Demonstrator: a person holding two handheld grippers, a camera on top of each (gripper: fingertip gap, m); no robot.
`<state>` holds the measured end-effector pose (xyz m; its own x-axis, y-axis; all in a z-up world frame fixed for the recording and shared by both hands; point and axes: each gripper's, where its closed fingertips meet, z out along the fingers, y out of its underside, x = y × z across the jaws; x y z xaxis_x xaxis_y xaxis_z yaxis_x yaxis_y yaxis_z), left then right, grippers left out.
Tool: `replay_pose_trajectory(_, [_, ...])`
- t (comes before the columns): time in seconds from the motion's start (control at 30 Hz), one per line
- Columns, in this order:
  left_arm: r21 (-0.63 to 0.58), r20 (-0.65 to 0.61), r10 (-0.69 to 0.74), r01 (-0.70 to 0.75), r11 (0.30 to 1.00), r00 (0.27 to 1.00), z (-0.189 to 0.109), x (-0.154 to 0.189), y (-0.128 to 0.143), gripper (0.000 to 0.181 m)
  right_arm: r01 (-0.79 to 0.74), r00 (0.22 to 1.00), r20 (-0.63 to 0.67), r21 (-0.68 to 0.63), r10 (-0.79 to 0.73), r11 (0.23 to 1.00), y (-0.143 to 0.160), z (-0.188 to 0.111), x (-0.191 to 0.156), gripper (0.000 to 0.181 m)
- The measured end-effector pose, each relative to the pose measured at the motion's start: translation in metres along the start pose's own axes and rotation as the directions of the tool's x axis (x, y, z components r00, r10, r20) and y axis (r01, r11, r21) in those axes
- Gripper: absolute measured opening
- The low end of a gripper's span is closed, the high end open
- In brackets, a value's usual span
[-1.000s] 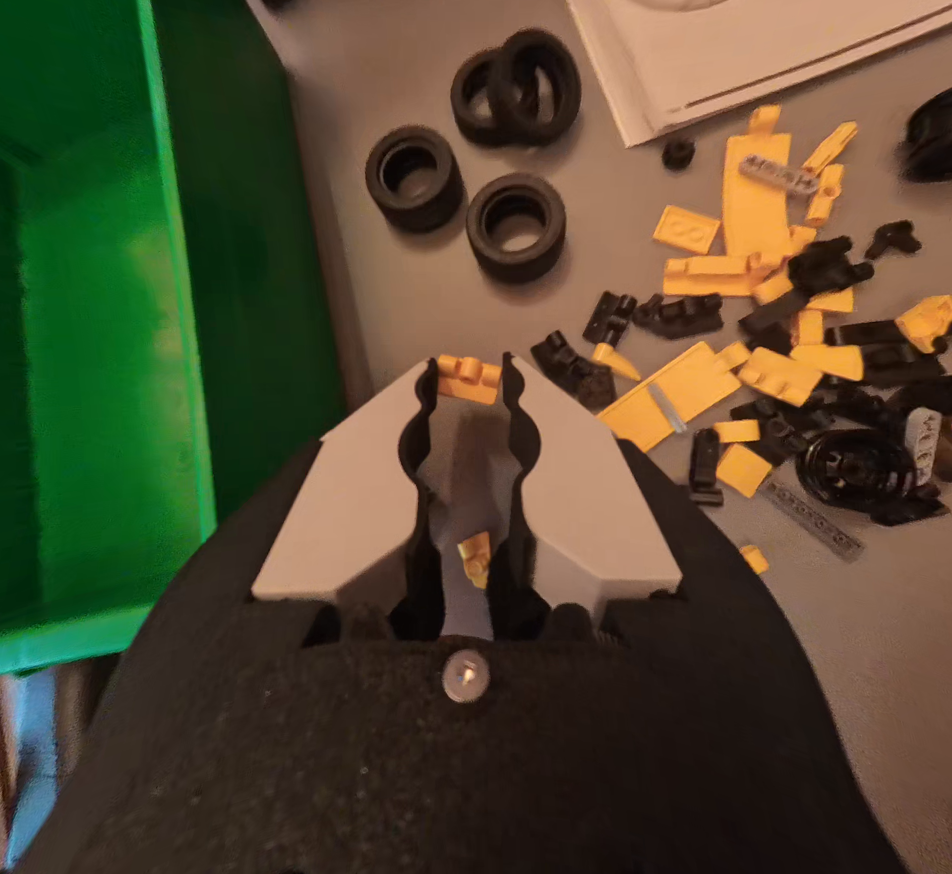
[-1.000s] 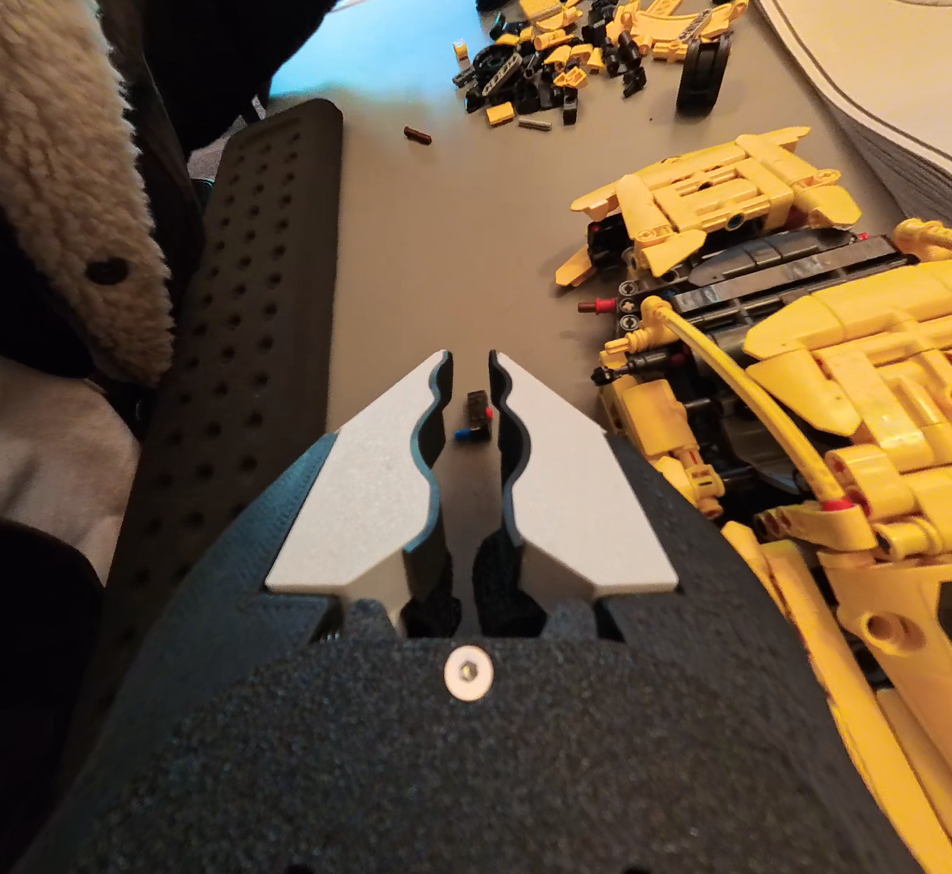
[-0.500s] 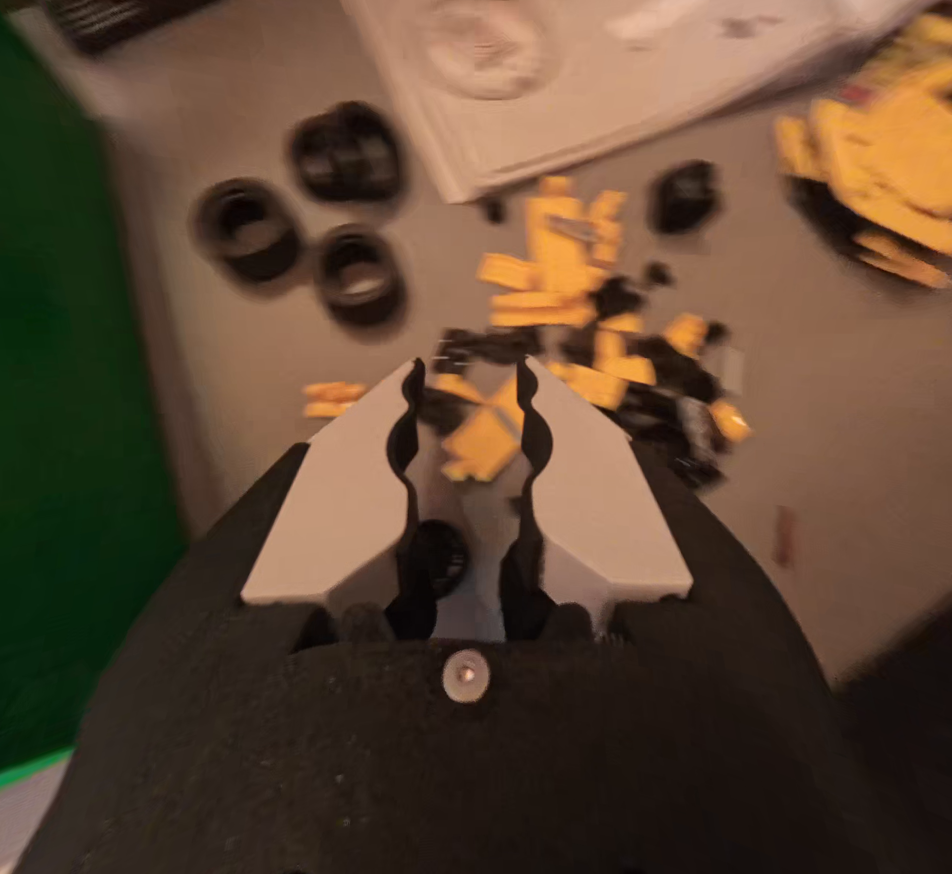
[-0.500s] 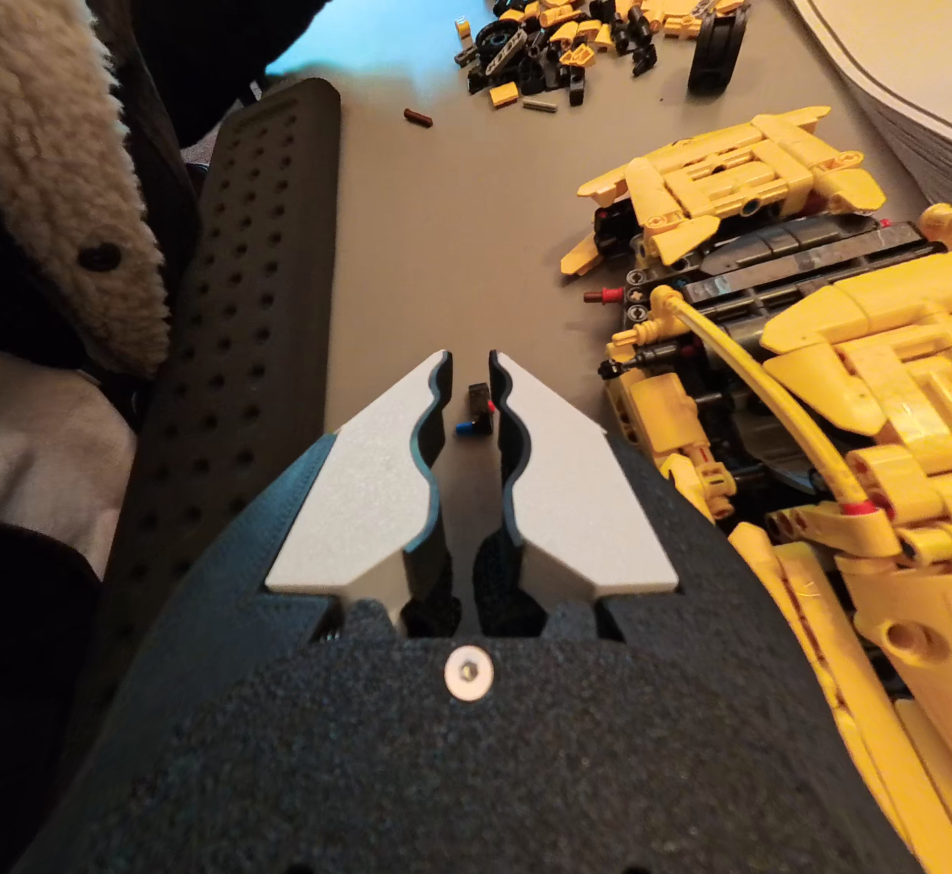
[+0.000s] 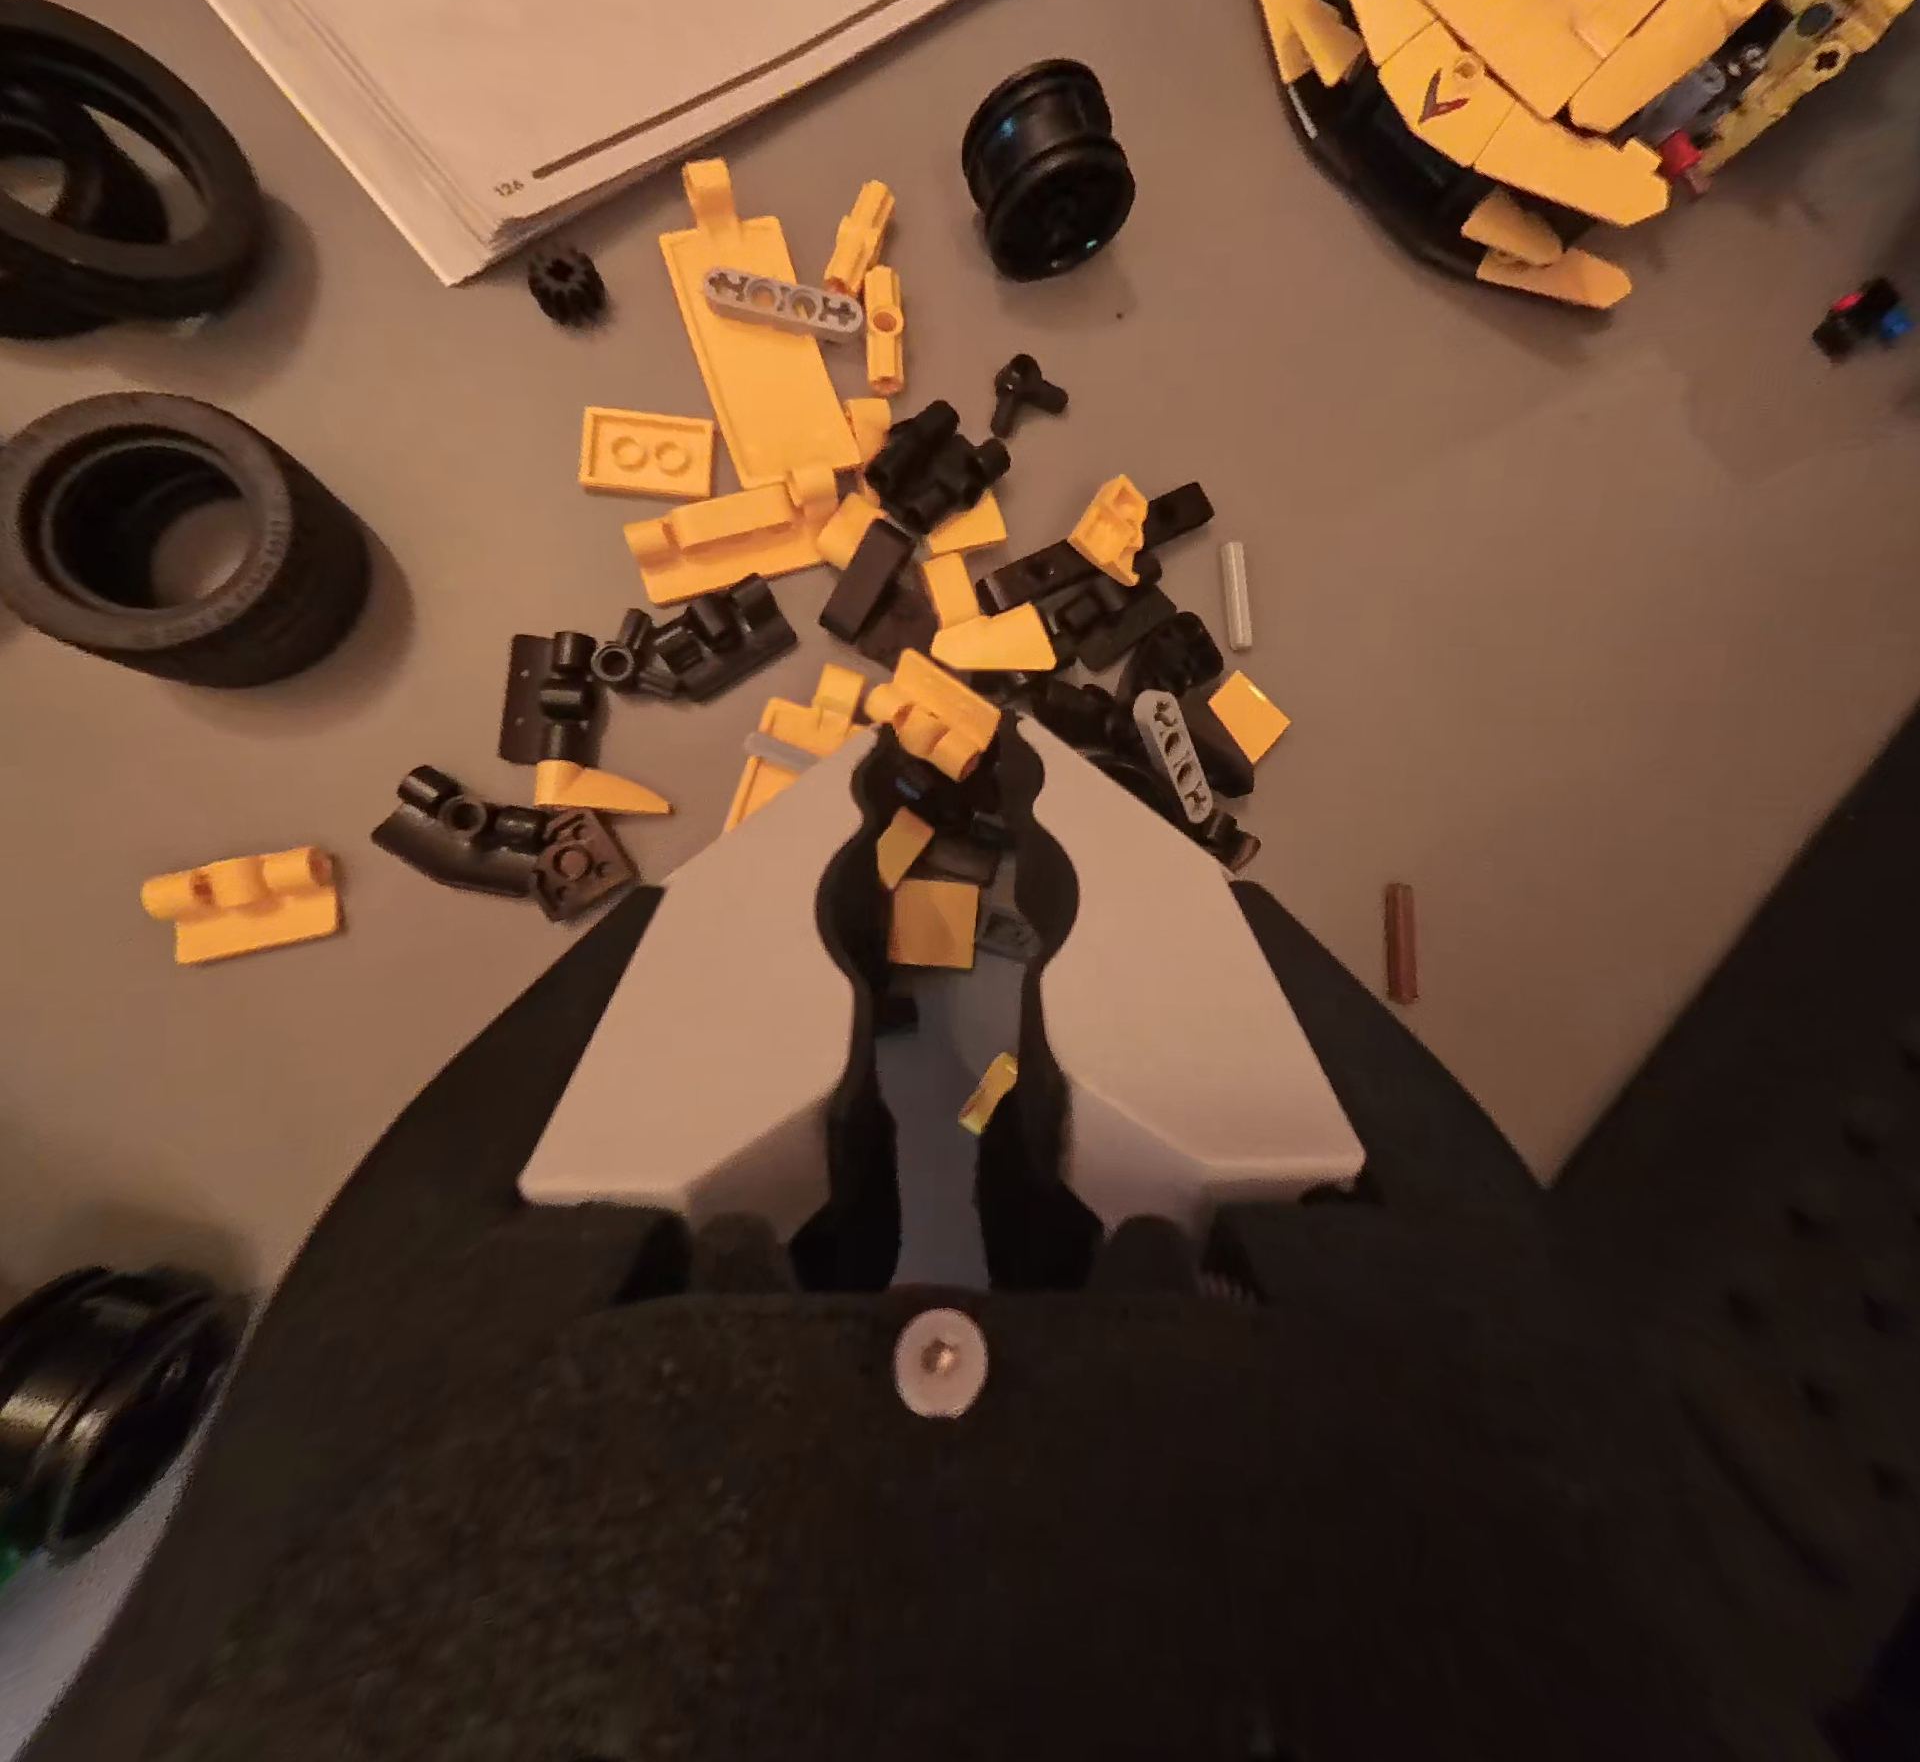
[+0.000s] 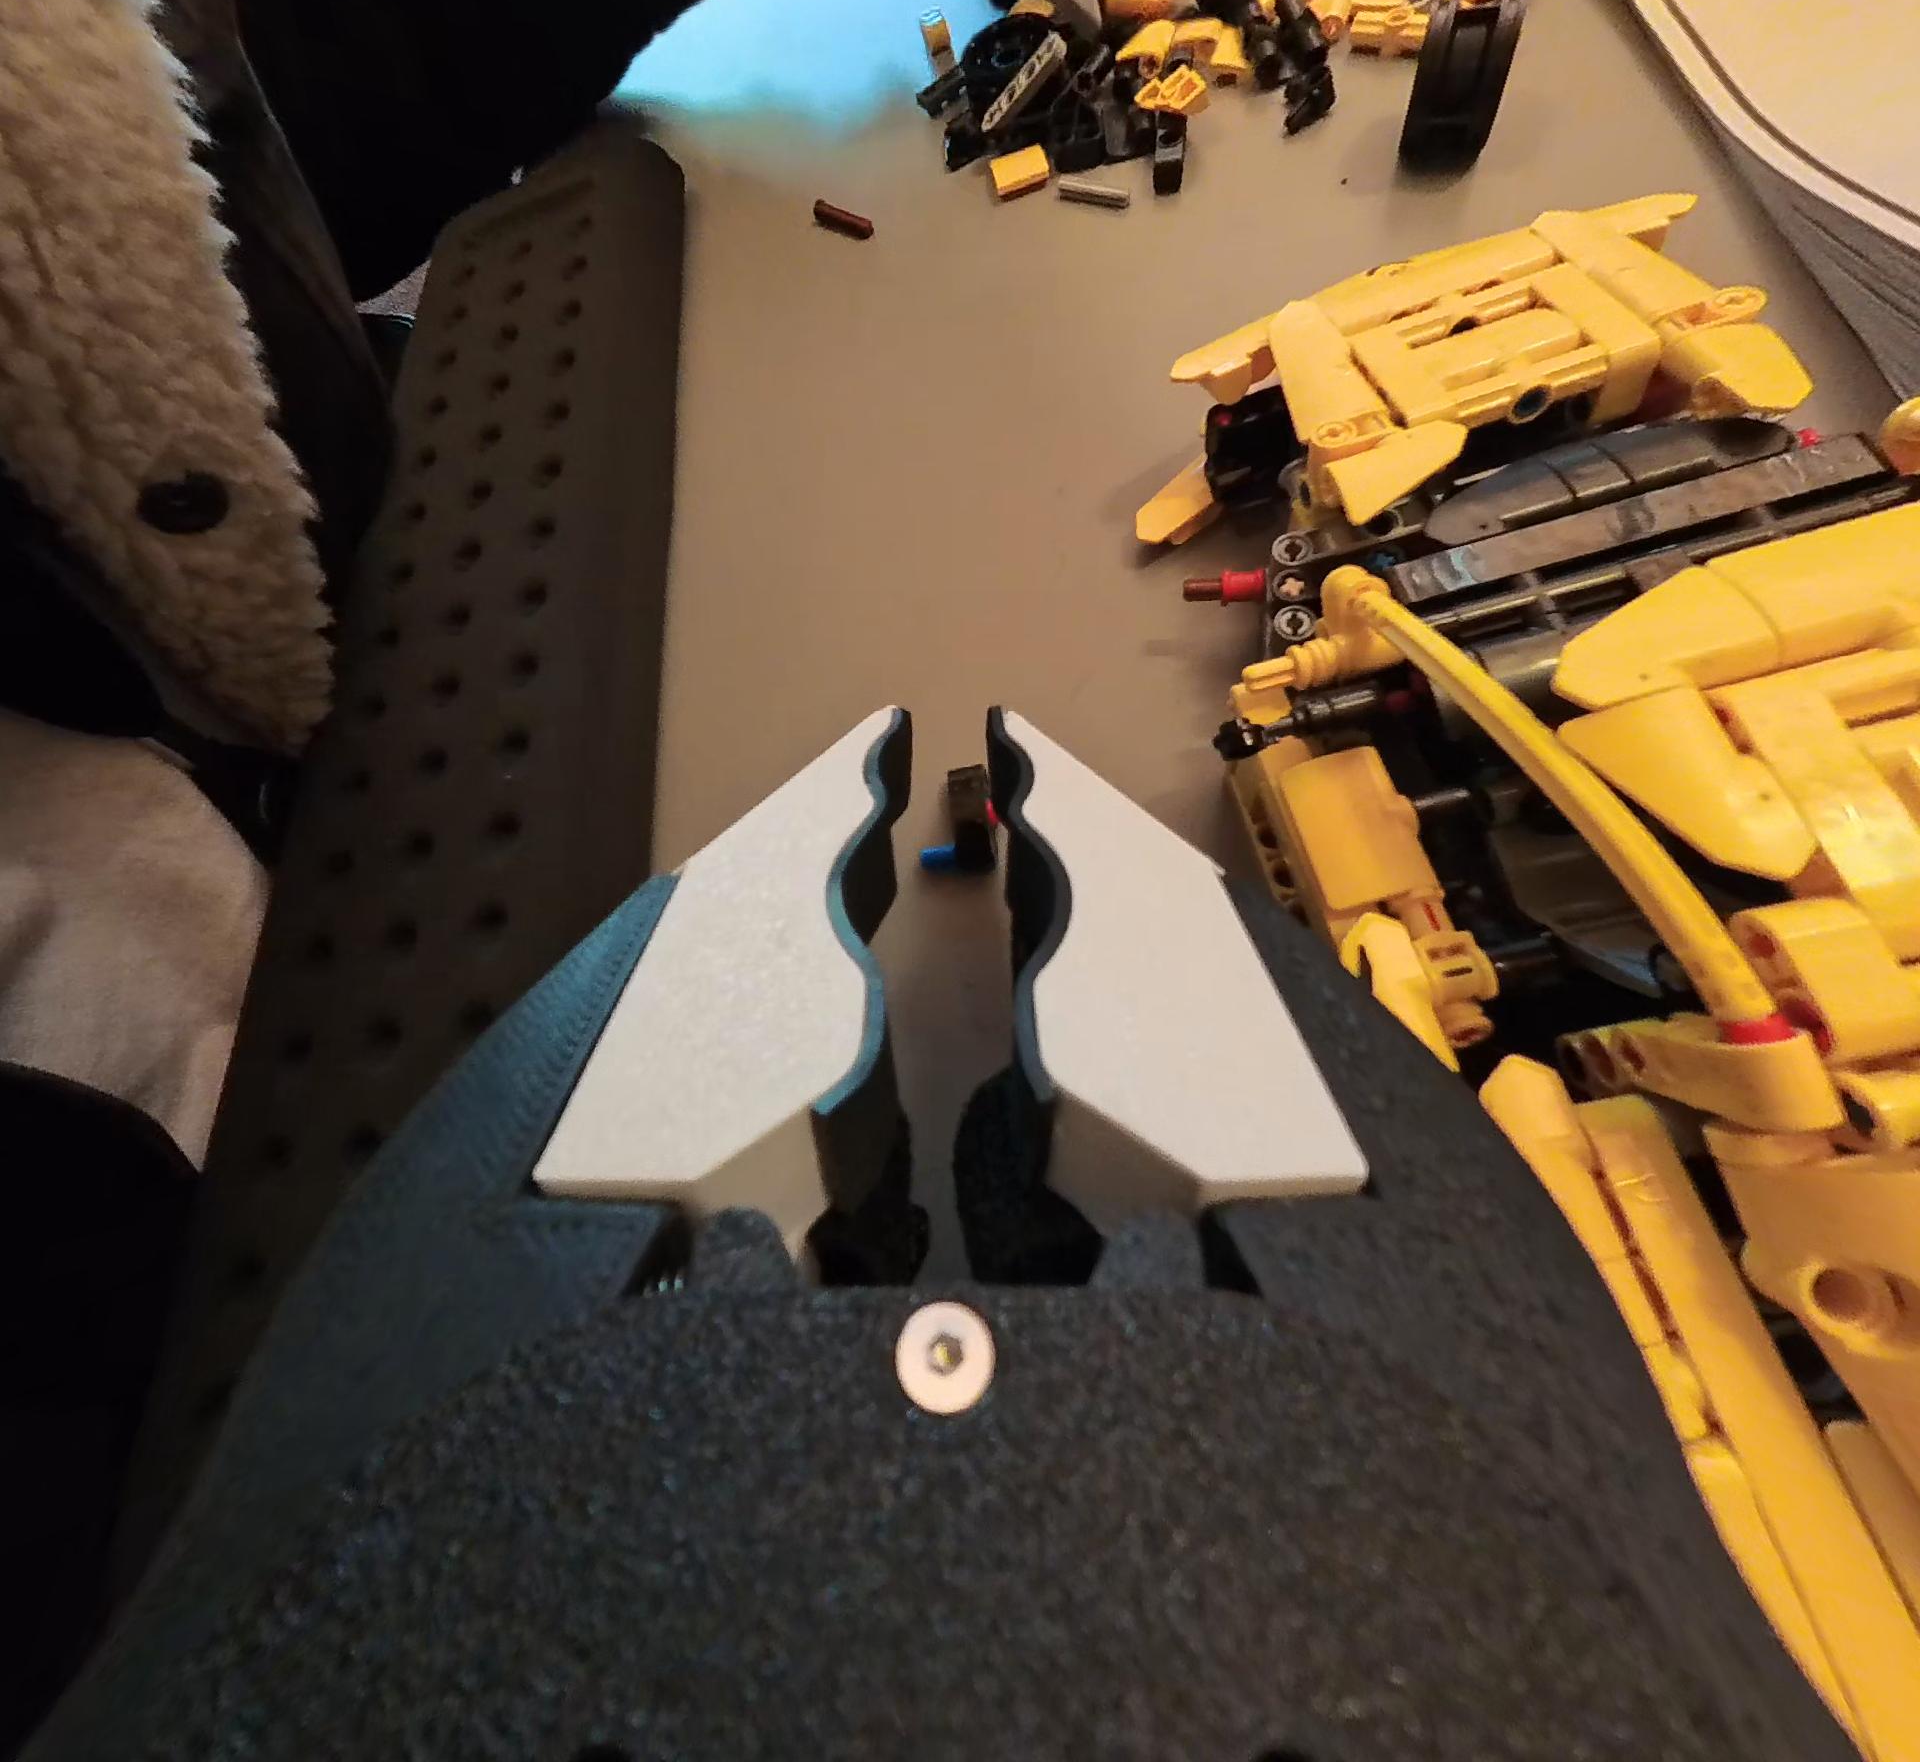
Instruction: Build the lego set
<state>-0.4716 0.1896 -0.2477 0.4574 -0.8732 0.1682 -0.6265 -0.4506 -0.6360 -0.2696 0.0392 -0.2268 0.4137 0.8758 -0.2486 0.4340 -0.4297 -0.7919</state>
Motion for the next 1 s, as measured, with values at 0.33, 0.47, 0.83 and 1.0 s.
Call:
replay_pose_trajectory(0.33, [-0.046,0.271,-0.098,0.114,0.992,0.958,-0.077,-0.035,0.065,0.019,0.002,1.0,0.005,0.004,-0.002,1.0,-0.001,0.0,-0.002,0.013])
replay_pose_trajectory(0.47, [-0.082,0.32,-0.107,0.14,0.987,0.941,-0.085,-0.041,0.092,0.019,0.004,1.0,0.004,-0.002,-0.004,1.0,0.0,0.001,-0.002,0.013])
replay_pose_trajectory(0.83, [-0.004,0.25,0.062,-0.064,0.998,0.966,-0.056,-0.029,0.029,0.031,0.008,1.0,-0.005,-0.018,-0.008,1.0,0.002,0.004,-0.001,0.013])
replay_pose_trajectory(1.0, [-0.055,0.166,0.096,-0.088,0.995,0.981,-0.029,-0.042,0.014,0.032,0.009,1.0,-0.008,-0.019,-0.009,1.0,0.003,0.003,-0.001,0.013])
